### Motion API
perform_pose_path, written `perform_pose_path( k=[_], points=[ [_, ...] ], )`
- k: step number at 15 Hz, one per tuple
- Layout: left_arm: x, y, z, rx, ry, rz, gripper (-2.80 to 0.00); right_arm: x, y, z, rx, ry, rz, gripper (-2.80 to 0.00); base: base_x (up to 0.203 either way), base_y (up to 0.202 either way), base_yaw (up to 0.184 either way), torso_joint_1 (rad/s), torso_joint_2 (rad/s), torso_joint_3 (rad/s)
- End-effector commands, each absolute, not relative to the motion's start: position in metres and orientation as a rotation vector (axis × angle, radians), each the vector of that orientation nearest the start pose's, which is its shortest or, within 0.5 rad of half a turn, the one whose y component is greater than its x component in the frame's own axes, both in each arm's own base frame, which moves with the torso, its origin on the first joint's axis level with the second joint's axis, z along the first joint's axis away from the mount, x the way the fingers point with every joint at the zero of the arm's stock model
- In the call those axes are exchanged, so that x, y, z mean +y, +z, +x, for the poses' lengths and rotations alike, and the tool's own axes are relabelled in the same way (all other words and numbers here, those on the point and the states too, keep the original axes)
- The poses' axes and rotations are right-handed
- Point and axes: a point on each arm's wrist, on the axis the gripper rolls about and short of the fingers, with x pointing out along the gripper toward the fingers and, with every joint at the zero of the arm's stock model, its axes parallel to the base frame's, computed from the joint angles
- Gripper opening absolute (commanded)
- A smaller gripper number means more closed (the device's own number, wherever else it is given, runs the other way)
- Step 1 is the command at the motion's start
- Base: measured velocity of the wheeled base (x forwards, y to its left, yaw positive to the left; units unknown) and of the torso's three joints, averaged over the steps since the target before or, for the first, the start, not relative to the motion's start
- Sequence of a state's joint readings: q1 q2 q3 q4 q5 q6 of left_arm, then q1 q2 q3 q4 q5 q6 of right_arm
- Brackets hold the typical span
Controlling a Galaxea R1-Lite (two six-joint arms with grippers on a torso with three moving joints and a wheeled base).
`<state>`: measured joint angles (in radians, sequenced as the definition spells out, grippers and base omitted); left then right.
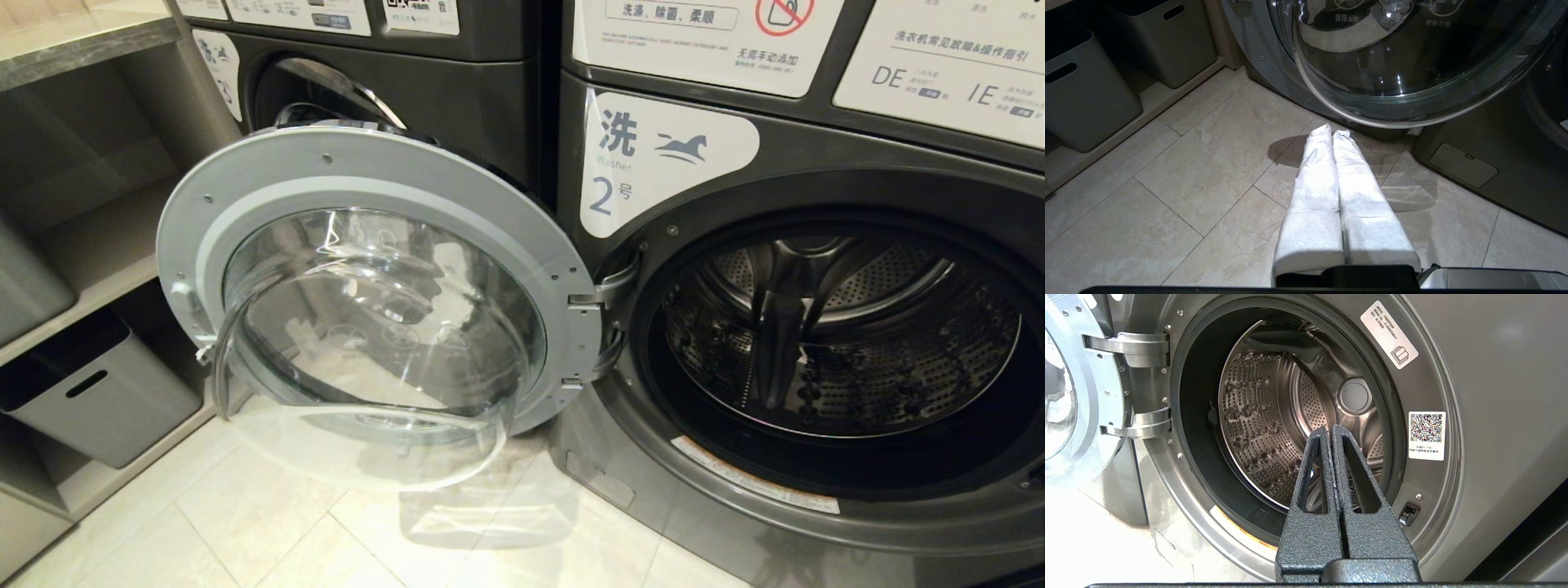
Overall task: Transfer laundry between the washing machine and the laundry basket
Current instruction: Close the washing machine door with the left hand
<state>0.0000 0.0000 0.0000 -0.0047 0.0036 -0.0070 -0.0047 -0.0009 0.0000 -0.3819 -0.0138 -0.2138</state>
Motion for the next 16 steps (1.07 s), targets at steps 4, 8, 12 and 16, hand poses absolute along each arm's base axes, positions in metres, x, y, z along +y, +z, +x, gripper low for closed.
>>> perform_pose_path(
  k=[4, 8, 12, 16],
  points=[
    [0.0001, 0.076, -0.0228, -0.005, 0.005, -0.009, -2.8, -0.0002, 0.103, -0.0259, -0.34, -0.055, -0.213, -2.8, 0.0, 0.0, 0.0, 0.0, 0.0, 0.0],
    [0.0001, 0.076, -0.0228, -0.005, 0.005, -0.009, -2.8, -0.0002, 0.1031, -0.0259, -0.341, -0.056, -0.218, -2.8, 0.0, 0.0, 0.0, 0.0, 0.0, 0.0],
    [0.0001, 0.076, -0.0228, -0.005, 0.005, -0.009, -2.8, -0.0002, 0.103, -0.0259, -0.34, -0.054, -0.215, -2.8, 0.0, 0.0, 0.0, 0.0, 0.0, 0.0],
    [0.0001, 0.0761, -0.0228, -0.006, 0.003, -0.008, -2.8, -0.0002, 0.1028, -0.0259, -0.339, -0.054, -0.216, -2.8, 0.0, 0.0, 0.0, 0.0, 0.0, 0.0]
  ],
)
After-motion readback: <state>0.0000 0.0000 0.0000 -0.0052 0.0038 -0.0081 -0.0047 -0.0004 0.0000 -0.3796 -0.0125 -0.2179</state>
